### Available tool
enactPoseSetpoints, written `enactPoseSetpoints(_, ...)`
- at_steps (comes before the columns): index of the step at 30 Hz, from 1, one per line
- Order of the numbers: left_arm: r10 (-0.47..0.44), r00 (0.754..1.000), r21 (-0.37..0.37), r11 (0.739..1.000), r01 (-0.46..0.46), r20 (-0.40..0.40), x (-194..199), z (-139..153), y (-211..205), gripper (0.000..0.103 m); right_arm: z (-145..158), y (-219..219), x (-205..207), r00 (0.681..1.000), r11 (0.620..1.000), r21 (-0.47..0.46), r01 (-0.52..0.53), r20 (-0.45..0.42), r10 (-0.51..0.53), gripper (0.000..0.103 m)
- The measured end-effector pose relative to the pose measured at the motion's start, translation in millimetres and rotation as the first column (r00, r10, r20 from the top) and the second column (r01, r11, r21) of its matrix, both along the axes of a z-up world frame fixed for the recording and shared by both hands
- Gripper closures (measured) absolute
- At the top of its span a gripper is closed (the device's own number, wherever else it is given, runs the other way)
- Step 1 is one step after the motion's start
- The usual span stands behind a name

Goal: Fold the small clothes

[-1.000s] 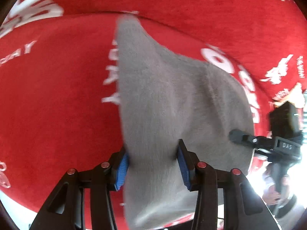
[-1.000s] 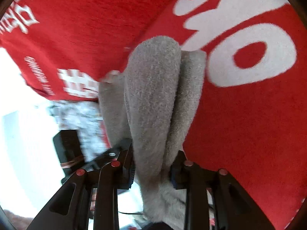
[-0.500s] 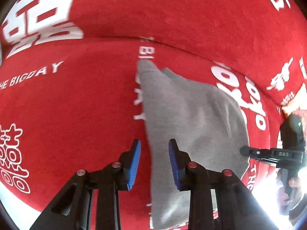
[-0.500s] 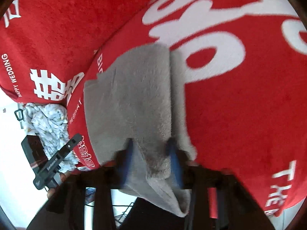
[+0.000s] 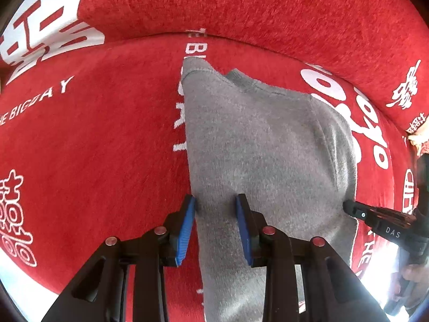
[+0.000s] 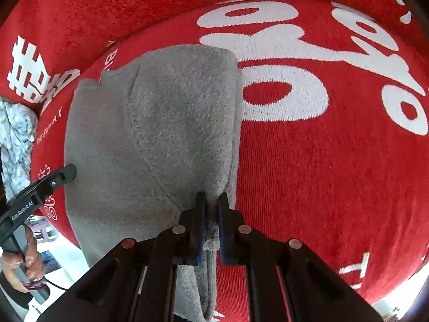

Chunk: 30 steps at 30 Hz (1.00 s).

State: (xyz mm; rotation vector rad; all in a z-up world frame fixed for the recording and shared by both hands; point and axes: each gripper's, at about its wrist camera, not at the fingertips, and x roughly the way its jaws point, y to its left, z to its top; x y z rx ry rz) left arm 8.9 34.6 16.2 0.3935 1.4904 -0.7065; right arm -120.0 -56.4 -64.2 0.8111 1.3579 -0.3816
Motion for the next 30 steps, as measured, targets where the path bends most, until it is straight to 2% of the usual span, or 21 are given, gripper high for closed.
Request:
enactPoseSetpoints(4,0.016,1.000,0.030,0.999,-0.016,-0.004,-6,10,9,0.070,6,2,-3,0.999,1.000,-0.008,0.010,-0.037,-0.011,0.093)
enactPoseSetpoints(7,0.018,1.000,0.053,0.998,-0.017,-0.009,-14,17,20,0.070,20,4,-10,0.997,0.998,-0.053,0.031,-0.067,-0.035,0.093)
enactPoseSetpoints(9,0.012,1.000,0.074,0.997,-0.011,-0.011,-19,17,26,0.070,38,12,-13,0.999,0.997,-0.073,0.034,-0.004,-0.034,0.093)
enactPoseSetpoints(11,0.018,1.000,0.083,0.996,-0.017,-0.018,-24,16,31,0.070,44,22,-12,0.999,0.999,-0.052,0.015,0.038,-0.013,0.093)
enactPoseSetpoints(15,0.029,0.999,0.095,0.995,-0.027,-0.025,-26,17,34,0.070,22,45,-6,0.999,0.999,0.026,-0.039,-0.012,0.039,0.093)
enactPoseSetpoints(19,0.021,0.999,0.105,0.994,-0.018,-0.026,-26,18,32,0.070,-1,40,-17,0.997,0.996,0.083,0.020,-0.077,-0.013,0.097)
enactPoseSetpoints(21,0.017,1.000,0.113,0.993,-0.014,-0.026,-27,19,32,0.070,1,33,-25,0.994,0.995,0.083,0.053,-0.096,-0.045,0.096)
enactPoseSetpoints(22,0.015,0.999,0.116,0.993,-0.012,-0.028,-27,19,33,0.070,4,29,-29,0.993,0.995,0.077,0.056,-0.109,-0.048,0.091)
enactPoseSetpoints(23,0.014,0.999,0.121,0.993,-0.010,-0.030,-28,20,33,0.070,6,26,-32,0.992,0.994,0.087,0.066,-0.109,-0.057,0.090)
enactPoseSetpoints(30,0.012,0.999,0.133,0.991,-0.007,-0.036,-31,30,36,0.070,30,18,-39,0.991,0.992,0.084,0.096,-0.101,-0.087,0.089)
